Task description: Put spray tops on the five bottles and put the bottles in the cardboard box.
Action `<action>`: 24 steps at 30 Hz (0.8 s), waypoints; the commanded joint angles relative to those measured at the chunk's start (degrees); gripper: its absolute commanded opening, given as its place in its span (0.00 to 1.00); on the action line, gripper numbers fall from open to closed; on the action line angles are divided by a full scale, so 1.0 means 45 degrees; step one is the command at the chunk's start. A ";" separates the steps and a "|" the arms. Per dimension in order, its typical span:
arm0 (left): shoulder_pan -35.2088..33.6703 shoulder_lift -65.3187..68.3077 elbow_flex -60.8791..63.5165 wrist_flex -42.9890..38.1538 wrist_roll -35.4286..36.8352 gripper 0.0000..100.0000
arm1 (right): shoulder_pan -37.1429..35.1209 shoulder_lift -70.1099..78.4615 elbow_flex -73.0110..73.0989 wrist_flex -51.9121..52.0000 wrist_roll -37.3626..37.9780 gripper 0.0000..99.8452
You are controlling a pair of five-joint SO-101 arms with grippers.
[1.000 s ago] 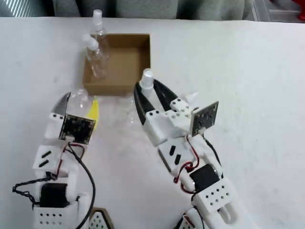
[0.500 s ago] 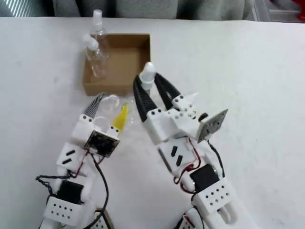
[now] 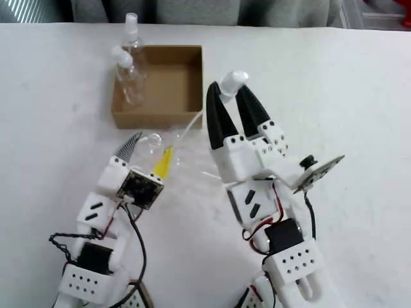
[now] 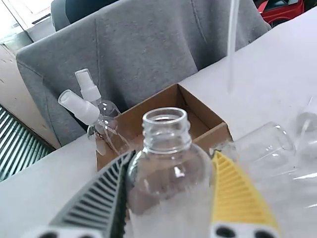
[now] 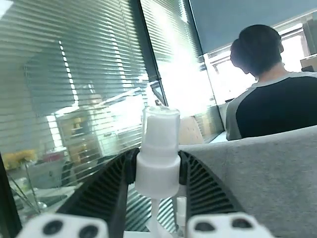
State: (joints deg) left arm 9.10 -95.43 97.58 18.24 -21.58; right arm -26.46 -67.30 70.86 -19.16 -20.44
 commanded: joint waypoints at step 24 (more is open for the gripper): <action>0.0186 -0.0166 -0.0059 0.0996 -0.0078 0.02 | -0.1338 -0.0068 -0.0352 -0.0283 -0.0801 0.02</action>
State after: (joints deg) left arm 9.10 -95.43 97.58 22.64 -21.58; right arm -32.00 -67.30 70.42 -19.16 -23.52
